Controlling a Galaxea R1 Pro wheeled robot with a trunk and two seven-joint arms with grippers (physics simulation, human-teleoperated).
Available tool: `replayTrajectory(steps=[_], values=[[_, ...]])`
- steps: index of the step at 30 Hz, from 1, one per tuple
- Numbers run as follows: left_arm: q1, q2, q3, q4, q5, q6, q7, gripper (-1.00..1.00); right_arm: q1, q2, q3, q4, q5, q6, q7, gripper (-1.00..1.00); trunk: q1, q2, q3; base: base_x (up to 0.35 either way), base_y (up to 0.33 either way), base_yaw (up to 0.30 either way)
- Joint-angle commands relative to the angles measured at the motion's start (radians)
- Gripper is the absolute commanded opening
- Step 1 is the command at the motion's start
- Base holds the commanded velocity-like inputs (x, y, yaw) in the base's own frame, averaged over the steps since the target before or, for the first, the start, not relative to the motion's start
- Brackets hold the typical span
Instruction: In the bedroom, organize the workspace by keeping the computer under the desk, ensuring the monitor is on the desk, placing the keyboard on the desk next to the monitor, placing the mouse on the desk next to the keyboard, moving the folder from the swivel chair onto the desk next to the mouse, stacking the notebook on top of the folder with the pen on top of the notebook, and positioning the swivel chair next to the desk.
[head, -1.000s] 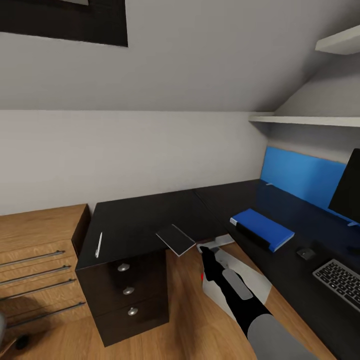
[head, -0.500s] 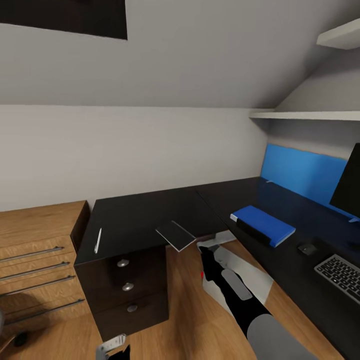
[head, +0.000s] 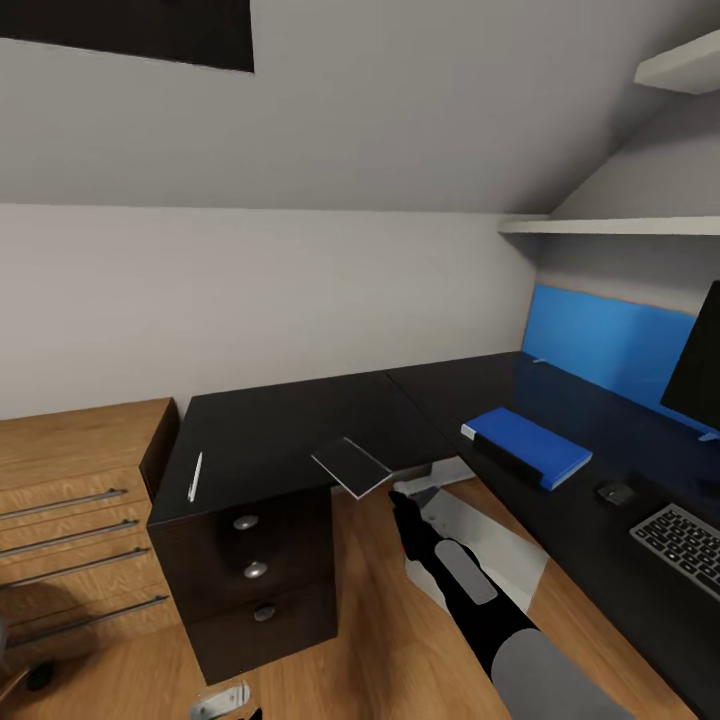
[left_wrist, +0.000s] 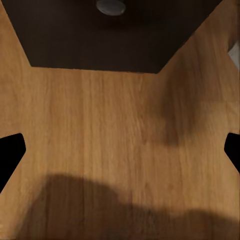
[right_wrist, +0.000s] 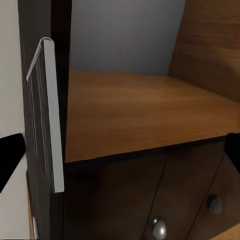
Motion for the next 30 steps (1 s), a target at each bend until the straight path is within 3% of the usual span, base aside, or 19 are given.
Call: replayTrajectory(steps=[1, 8, 22, 30], values=[[-0.002, 0.001, -0.02, -0.002, 0.008, -0.009, 0.005, 1.0, -0.001, 0.0, 0.002, -0.002, -0.005, 0.001, -0.002, 1.0, 0.0, -0.001, -0.001, 0.0, 0.0, 0.0], [-0.001, 0.001, -0.079, -0.001, 0.005, -0.012, 0.01, 1.0, -0.001, 0.0, 0.004, -0.003, -0.008, 0.006, 0.011, 1.0, 0.0, -0.001, -0.001, 0.0, 0.0, 0.0], [-0.001, 0.0, -0.093, 0.001, 0.006, -0.013, 0.011, 1.0, -0.001, 0.002, 0.006, -0.003, -0.011, 0.005, 0.014, 1.0, 0.0, -0.001, -0.001, 0.0, 0.0, 0.004], [-0.001, -0.001, -0.095, 0.001, 0.006, -0.013, 0.011, 1.0, -0.001, 0.004, 0.007, 0.0, -0.012, 0.003, 0.013, 1.0, 0.0, -0.001, -0.001, 0.0, 0.0, 0.126]])
